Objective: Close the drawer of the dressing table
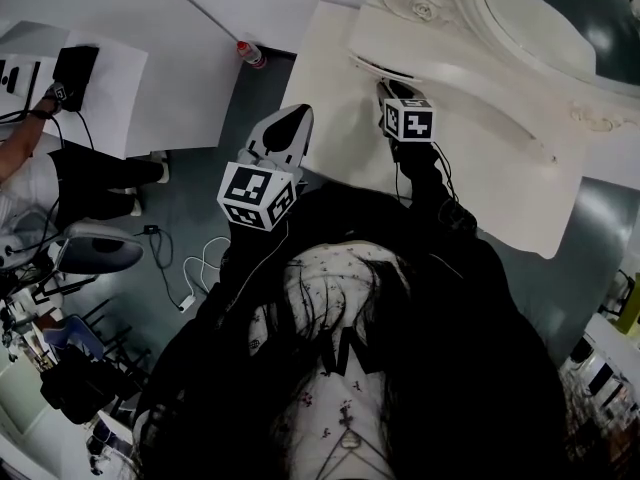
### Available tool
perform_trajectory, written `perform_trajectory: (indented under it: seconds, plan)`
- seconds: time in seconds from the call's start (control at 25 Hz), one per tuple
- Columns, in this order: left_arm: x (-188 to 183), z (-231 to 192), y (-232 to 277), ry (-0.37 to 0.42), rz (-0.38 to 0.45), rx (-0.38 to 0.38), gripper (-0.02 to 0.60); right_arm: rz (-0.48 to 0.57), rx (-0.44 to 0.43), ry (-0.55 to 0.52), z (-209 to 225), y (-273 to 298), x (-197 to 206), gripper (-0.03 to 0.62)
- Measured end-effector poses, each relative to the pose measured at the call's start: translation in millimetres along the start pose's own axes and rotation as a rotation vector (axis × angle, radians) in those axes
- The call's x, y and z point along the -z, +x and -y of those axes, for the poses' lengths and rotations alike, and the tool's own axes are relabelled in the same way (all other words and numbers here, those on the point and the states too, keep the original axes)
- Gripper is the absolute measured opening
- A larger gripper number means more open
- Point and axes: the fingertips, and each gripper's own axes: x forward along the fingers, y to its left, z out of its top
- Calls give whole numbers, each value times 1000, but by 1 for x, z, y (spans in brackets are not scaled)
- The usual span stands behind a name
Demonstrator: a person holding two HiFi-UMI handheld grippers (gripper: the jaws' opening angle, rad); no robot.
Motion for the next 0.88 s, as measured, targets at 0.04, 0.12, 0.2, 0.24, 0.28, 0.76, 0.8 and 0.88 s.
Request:
perform_trajectory:
  seconds: [0.04, 0.12, 0.2, 0.24, 0.28, 0.76, 0.8, 0.88]
  plan:
    - [0, -1, 1, -1, 0, -3, 0, 0, -1, 0, 0, 1, -1, 109]
    - [0, -2, 2, -3, -1, -8, 0, 1, -4, -2, 2, 3, -3, 109]
    - [0, -3, 4, -5, -2, -13, 0, 0, -5, -4, 5, 4, -4, 109]
    - [0, -3, 5, -6, -3, -15, 0, -1, -6, -4, 6, 5, -5, 109]
    - [0, -4, 5, -7, -4, -17, 0, 0, -8, -4, 7, 7, -6, 109]
    - [1, -9, 5, -21, -8, -52, 0, 26, -17, 14, 15, 11, -17, 115]
    - [1, -9, 5, -21, -8, -53, 0, 28, -16, 13, 15, 11, -18, 115]
    - [1, -9, 5, -21, -7, -52, 0, 29, -9, 8, 15, 11, -19, 115]
